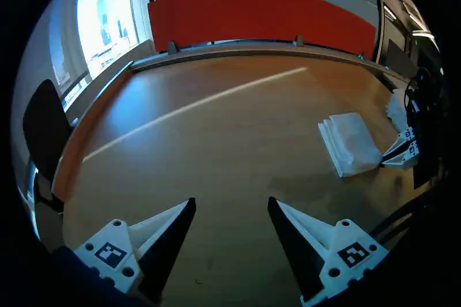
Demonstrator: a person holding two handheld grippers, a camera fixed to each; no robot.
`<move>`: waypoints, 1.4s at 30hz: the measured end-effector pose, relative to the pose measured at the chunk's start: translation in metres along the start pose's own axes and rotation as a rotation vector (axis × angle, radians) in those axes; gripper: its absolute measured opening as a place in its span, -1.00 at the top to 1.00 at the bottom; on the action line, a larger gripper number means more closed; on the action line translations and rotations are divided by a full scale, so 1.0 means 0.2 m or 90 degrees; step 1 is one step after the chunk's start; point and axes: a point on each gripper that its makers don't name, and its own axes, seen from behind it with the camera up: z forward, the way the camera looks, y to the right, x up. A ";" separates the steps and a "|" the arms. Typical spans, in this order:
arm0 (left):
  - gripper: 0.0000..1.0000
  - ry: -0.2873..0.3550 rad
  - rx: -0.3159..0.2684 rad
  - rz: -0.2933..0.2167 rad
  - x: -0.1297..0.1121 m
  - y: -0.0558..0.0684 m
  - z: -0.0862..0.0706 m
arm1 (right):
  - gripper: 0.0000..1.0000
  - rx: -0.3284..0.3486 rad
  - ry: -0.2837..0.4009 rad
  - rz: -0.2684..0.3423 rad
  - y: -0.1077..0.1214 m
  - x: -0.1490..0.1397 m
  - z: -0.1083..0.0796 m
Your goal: Fold towel
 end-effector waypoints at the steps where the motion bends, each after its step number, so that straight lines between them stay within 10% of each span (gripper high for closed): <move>1: -0.85 0.000 0.000 0.000 0.00 0.00 0.00 | 0.89 0.000 0.002 0.000 0.00 0.00 0.00; 16: -0.86 0.006 0.000 -0.001 0.02 0.00 0.00 | 0.90 -0.026 0.043 -0.049 0.07 0.20 -0.12; 42: -0.85 0.026 -0.003 -0.005 0.07 0.02 -0.03 | 0.90 -0.109 0.186 -0.130 0.31 0.84 -0.60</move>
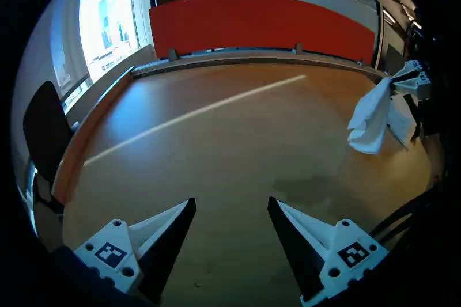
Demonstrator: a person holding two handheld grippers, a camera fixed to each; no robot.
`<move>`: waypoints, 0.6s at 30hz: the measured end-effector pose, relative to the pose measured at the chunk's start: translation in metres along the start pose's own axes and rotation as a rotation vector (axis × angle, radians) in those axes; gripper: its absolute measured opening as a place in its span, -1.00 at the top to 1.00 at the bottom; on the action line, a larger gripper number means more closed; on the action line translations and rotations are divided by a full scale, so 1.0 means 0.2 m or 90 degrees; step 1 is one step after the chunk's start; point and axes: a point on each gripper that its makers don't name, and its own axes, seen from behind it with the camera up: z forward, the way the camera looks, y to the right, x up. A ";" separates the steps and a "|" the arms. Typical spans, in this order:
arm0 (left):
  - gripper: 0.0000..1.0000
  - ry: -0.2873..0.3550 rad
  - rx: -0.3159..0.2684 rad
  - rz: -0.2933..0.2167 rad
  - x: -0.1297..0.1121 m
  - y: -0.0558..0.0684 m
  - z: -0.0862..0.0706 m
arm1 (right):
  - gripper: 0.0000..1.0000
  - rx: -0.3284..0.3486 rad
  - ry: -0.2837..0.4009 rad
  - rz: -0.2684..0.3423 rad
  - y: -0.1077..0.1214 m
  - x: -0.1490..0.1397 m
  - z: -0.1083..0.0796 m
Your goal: Fold towel
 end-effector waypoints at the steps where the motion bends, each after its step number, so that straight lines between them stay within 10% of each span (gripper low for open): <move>1: -0.85 0.001 0.000 0.000 0.00 0.00 0.00 | 0.90 -0.002 0.001 0.000 0.01 0.00 -0.01; 18: -0.85 0.007 -0.005 0.008 0.03 0.02 -0.01 | 0.90 -0.044 0.012 0.013 0.18 0.01 -0.10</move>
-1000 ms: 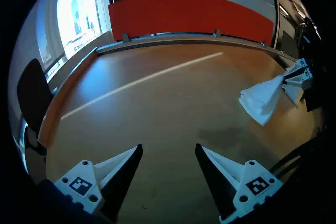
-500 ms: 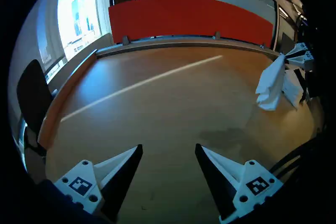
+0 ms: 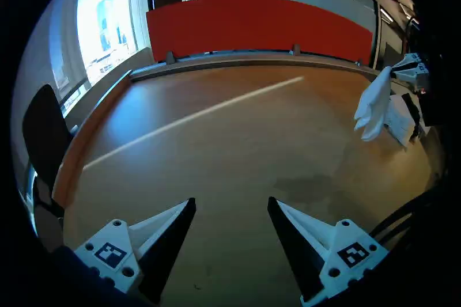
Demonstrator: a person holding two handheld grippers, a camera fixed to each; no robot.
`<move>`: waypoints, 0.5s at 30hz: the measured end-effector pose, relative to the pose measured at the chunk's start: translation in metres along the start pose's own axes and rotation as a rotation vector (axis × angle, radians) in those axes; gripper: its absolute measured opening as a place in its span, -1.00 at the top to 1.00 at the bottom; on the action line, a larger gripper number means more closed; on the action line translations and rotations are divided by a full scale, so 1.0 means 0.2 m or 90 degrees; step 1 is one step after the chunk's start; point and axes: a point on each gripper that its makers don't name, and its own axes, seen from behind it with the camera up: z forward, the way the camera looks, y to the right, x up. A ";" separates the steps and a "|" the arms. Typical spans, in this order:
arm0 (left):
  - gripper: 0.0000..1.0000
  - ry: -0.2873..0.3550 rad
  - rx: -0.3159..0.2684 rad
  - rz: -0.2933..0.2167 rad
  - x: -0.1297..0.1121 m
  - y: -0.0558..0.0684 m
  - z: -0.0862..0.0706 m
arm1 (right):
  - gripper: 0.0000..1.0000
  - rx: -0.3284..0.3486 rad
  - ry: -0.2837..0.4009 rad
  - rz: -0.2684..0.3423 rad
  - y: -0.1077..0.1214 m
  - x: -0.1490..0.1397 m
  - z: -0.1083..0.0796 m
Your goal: Fold towel
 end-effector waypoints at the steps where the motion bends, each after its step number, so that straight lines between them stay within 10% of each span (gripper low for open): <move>1: -0.85 0.000 0.000 0.000 0.00 0.00 0.00 | 0.90 -0.003 0.000 0.001 0.01 0.00 -0.01; 15: -0.85 0.001 -0.001 0.005 0.01 0.00 0.00 | 0.91 -0.051 -0.007 0.007 0.27 -0.04 -0.12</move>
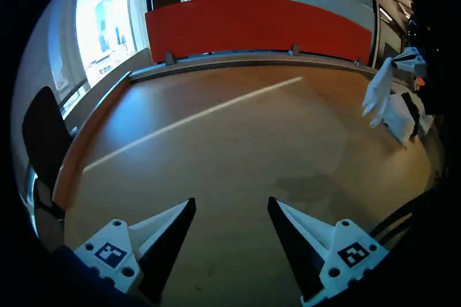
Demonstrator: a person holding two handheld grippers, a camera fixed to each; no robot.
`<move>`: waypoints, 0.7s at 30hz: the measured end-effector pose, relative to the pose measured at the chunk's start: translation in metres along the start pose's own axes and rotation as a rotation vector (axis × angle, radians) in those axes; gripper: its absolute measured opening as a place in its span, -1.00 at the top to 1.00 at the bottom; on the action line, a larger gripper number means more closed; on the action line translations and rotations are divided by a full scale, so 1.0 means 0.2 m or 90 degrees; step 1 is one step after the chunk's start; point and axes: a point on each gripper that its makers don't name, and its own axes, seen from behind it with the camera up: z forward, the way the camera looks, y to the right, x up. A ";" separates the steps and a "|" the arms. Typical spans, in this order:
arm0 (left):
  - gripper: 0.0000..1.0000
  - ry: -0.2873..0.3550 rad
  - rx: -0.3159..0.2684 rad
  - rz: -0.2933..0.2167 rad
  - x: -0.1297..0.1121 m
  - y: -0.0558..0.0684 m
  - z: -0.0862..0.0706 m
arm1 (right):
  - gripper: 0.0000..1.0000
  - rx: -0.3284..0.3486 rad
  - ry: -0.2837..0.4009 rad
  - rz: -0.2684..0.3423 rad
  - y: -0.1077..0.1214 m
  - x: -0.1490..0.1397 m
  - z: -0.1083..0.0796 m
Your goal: Fold towel
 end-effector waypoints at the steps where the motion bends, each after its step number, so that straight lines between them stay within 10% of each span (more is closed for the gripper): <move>1: -0.85 0.000 0.000 0.000 0.00 0.00 0.00 | 0.91 -0.004 -0.001 0.001 0.02 0.00 -0.01; 21: -0.85 -0.004 -0.001 0.005 0.00 0.00 0.01 | 0.91 -0.086 -0.023 0.016 0.49 -0.11 -0.13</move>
